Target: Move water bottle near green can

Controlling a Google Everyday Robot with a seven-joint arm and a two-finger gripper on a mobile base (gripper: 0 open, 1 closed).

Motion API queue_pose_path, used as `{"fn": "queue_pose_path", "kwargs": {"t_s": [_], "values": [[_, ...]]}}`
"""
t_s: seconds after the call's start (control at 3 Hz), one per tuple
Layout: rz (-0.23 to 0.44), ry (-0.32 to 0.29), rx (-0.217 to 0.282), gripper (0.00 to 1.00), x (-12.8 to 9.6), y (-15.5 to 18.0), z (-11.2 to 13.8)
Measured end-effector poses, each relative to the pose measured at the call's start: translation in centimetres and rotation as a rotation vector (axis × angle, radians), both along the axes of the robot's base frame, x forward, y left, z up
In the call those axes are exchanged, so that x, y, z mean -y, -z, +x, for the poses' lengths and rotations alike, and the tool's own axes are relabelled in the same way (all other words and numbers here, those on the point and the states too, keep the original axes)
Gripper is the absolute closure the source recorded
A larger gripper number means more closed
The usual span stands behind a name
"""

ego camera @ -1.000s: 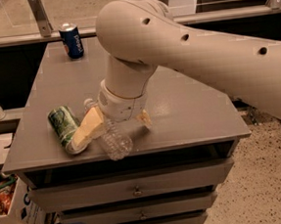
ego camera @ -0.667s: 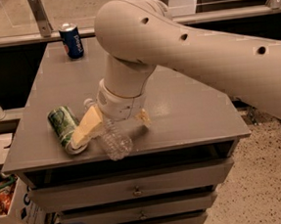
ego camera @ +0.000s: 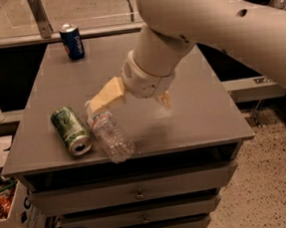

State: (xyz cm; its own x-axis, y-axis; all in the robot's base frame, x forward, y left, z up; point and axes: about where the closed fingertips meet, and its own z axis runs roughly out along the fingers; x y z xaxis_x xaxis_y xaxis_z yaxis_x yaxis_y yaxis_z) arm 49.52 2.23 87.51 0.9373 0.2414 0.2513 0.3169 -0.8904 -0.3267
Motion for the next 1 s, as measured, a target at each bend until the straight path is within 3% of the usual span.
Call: {"fn": "queue_pose_path", "kwargs": {"t_s": [0.67,1.0], "values": [[0.120,0.283,0.117,0.00,3.8,-3.6,4.6],[0.181,0.417,0.136,0.00,4.9,-4.1,6.8]]}}
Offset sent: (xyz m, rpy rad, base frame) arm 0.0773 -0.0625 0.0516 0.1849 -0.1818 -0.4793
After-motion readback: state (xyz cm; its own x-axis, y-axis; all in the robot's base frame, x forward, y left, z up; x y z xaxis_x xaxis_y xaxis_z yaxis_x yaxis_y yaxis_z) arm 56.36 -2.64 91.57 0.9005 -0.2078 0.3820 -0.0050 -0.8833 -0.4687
